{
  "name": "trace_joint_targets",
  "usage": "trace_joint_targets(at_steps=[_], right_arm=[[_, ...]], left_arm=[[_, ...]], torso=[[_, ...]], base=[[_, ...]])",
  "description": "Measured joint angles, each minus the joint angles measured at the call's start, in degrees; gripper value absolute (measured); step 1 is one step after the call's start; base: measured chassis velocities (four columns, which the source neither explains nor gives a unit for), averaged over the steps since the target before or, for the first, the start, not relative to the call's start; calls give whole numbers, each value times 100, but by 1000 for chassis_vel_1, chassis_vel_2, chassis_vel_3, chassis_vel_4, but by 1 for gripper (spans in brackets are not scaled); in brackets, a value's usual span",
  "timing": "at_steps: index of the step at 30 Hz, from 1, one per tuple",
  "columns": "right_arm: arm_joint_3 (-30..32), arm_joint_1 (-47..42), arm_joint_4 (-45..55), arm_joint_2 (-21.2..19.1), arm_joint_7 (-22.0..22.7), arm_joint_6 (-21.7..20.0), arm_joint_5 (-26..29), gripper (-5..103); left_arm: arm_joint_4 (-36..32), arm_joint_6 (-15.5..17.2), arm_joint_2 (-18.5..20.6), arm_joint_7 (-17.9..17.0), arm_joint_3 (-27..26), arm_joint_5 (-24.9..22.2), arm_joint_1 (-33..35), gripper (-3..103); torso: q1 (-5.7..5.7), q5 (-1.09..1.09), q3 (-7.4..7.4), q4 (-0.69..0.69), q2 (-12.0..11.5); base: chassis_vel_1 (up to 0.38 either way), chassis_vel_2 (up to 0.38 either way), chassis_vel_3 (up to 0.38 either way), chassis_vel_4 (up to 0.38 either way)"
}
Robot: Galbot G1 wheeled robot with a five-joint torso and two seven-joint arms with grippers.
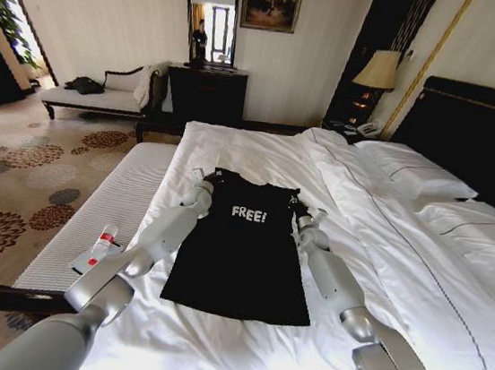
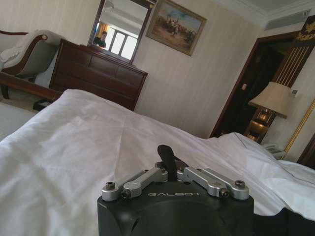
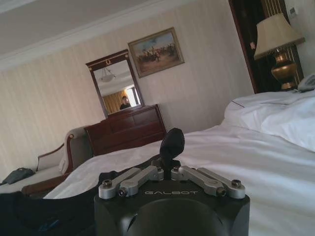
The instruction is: Fold the clothes on the bed.
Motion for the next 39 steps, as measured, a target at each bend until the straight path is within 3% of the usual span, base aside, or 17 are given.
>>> trace_joint_targets(at_steps=[3,9,11,22,27,39], right_arm=[[72,-355,734,-255,39,-60,-83,1],[153,-861,1385,-490,102,-56,-356,1],[238,-1336,1737,-610,155,-25,-551,1],[654,-2677,2931,-865,381,-13,-843,1],[918,-3278,3443,-921,394,3,-1004,1],[1366,-4370,3863,-780,284,193,-1343,1]], left_arm=[[-649,-32,311,-37,-61,7,473,2],[-1327,-77,527,-147,-185,51,989,2],[-1888,-83,709,-263,-263,48,1353,2],[-3241,-78,1598,-412,-666,-18,2545,2],[-3637,-88,1665,-487,-735,92,2977,2],[-4270,-144,1663,-574,-1110,528,4149,2]], torso=[[-1,-1,0,-2,0],[-2,1,-1,-4,0],[-1,1,-1,-6,0],[0,0,0,-1,1],[-1,2,-1,-6,1],[-1,2,0,-1,0]], base=[[0,0,0,0],[0,0,0,0],[0,0,0,0],[0,0,0,0],[0,0,0,0],[0,0,0,0]])
